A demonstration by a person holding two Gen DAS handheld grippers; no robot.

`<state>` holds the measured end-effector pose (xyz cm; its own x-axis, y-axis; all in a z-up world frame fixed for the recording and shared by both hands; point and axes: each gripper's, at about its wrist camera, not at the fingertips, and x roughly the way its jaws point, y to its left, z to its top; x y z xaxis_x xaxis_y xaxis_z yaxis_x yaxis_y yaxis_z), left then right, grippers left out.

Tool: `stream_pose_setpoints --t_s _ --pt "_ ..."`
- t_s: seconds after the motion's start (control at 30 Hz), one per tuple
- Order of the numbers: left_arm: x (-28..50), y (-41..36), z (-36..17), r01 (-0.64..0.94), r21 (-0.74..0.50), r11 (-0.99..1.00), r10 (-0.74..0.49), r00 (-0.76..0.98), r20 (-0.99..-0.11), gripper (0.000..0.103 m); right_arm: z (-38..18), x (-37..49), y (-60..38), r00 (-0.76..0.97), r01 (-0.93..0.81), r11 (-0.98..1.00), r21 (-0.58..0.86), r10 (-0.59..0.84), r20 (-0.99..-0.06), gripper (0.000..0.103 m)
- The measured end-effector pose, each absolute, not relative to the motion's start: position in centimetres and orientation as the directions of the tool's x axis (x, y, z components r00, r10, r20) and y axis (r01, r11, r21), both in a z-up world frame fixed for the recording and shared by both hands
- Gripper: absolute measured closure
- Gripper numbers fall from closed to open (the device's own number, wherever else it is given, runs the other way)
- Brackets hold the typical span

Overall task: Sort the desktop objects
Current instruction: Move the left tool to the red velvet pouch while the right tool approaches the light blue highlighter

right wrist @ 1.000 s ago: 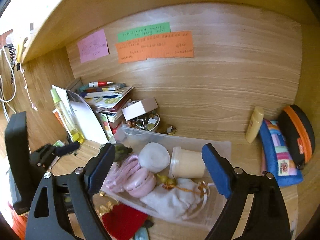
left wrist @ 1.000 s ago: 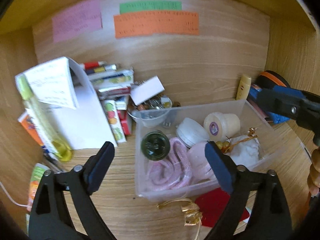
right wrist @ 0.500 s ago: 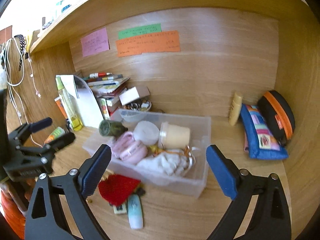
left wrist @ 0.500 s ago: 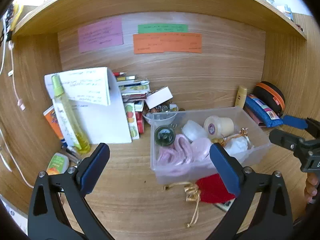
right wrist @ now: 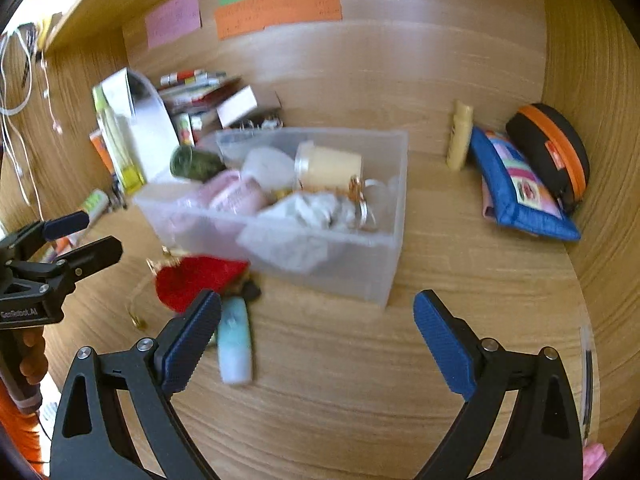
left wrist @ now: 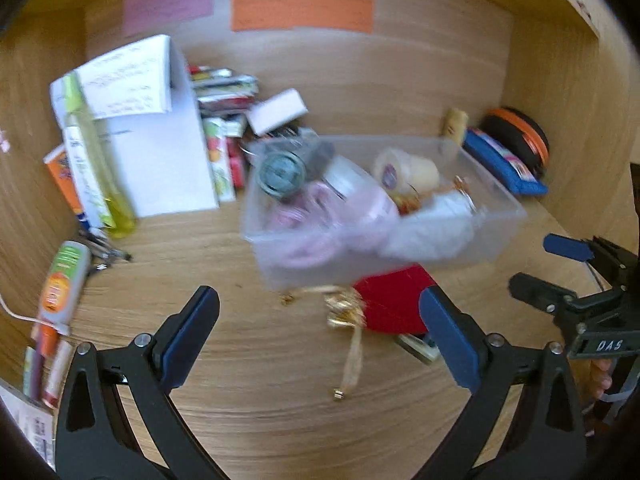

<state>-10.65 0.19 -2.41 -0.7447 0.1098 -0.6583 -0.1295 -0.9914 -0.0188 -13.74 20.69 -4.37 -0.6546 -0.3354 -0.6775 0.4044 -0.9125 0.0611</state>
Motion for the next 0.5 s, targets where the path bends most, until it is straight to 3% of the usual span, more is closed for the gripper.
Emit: stream_pose_setpoints --t_s 0.2,0.5 --pt "-10.9 3.4 -3.2 -0.202 -0.016 -0.979 0.160 -0.721 -0.674 0.002 -6.3 -12.8 20.6 -0.613 0.443 -0.896 0.030 -0.327 -0.720 0.007" --pt "-14.4 5.1 -5.8 -0.188 -0.004 -0.982 0.127 -0.648 -0.751 0.002 -7.0 -12.3 21.1 -0.587 0.481 -0.877 0.021 -0.339 -0.735 0.007"
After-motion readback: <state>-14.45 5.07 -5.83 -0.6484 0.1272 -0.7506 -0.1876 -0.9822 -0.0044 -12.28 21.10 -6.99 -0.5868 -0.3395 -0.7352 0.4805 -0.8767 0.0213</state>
